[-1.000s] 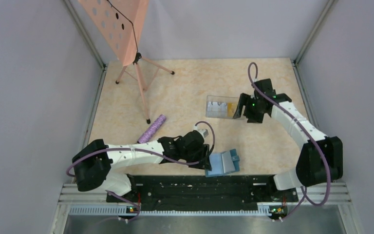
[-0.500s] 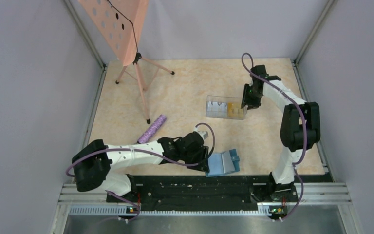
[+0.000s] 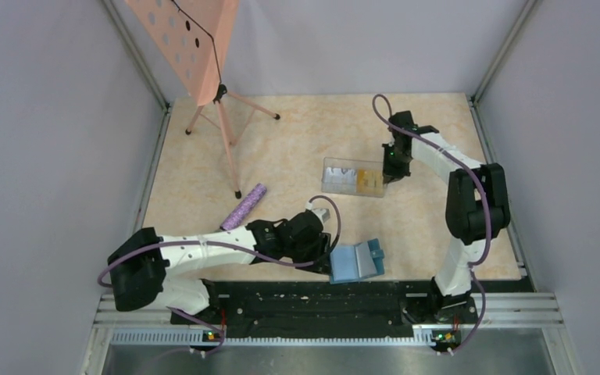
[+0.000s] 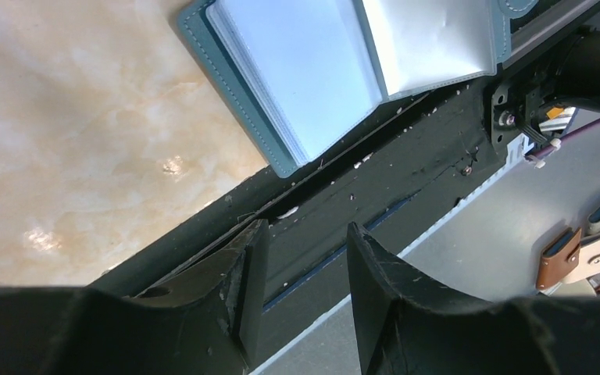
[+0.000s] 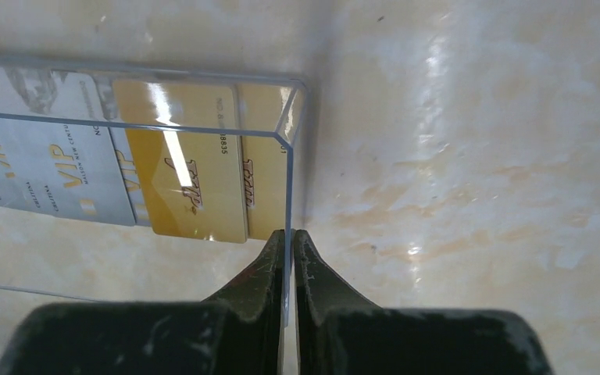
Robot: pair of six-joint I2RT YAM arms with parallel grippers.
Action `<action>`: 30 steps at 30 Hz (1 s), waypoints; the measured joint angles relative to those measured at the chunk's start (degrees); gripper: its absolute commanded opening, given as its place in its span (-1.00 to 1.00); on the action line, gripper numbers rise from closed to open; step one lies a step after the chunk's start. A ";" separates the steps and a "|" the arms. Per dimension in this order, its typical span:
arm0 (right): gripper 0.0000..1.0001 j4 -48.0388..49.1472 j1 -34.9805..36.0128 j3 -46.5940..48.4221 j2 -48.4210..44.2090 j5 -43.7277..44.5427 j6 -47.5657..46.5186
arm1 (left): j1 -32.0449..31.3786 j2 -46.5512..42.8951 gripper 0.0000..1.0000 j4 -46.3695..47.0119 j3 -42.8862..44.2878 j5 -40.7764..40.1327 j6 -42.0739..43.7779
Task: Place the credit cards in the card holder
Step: Move the storage box to the center of the board.
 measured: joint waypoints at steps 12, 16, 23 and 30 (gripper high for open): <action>-0.89 -1.01 20.31 -5.70 -4.68 0.61 9.51 | 0.22 -9.99 0.00 -6.01 2.47 -9.18 -0.31; -0.47 0.61 25.62 -8.09 -6.36 -0.79 13.99 | 2.49 -11.72 0.02 -7.19 3.30 -10.60 -0.22; 0.08 8.50 27.82 -15.91 -14.01 -5.88 20.17 | 14.10 -12.09 0.02 -8.15 3.30 -7.43 1.77; 0.09 16.48 27.80 -20.68 -18.03 -9.75 22.91 | 22.88 -7.76 -0.05 -6.10 3.30 -2.21 5.38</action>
